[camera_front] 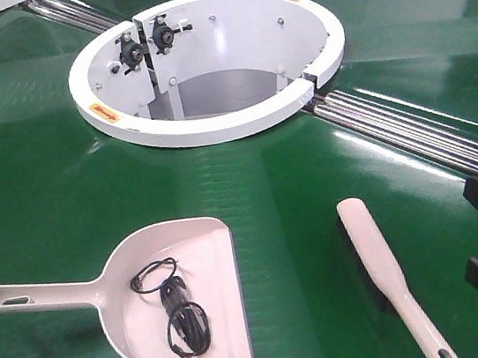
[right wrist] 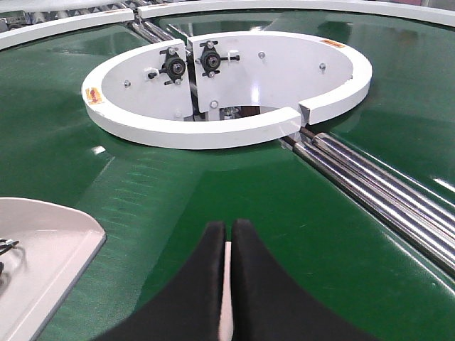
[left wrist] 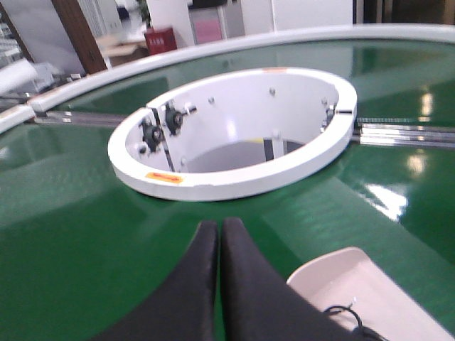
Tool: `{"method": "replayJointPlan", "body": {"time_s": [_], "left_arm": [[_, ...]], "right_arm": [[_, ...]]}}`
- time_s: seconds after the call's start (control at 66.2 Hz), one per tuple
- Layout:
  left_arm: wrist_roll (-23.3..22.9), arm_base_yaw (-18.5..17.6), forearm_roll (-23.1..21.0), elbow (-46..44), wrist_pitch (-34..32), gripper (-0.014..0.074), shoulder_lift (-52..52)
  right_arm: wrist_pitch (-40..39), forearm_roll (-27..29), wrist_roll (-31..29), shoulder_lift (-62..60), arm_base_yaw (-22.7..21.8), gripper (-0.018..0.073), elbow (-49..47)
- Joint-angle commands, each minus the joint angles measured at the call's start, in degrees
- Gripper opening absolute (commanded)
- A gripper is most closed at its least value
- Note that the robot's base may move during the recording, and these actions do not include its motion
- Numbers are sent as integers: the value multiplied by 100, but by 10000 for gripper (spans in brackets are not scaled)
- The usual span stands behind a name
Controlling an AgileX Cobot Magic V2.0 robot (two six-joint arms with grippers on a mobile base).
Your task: Clean and inspect green conveyor with broom and dustpan
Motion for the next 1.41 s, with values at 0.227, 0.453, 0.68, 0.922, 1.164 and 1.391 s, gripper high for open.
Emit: {"method": "replayJointPlan", "body": {"time_s": [0.227, 0.453, 0.68, 0.922, 1.164, 1.391], "left_arm": [[-63, -49, -88, 0, -712, -22, -334], [-63, -49, -88, 0, -712, -22, -334], [-63, 13, -28, 20, -712, -23, -341], [-265, 870, 103, 502, -741, -23, -845], [-414, 1622, 103, 1891, -730, -23, -2119], [-1015, 1665, 469, 3003, -698, -23, -3056]], "right_arm": [[-460, -11, -41, -18, -20, -5, -159], [-460, -11, -41, -18, -20, -5, -159], [-451, -10, -41, -18, -20, -5, -159], [-451, -10, -41, -18, -20, -5, -159], [-451, -10, -41, -18, -20, -5, -159], [-451, -10, -41, -18, -20, -5, -159]]}}
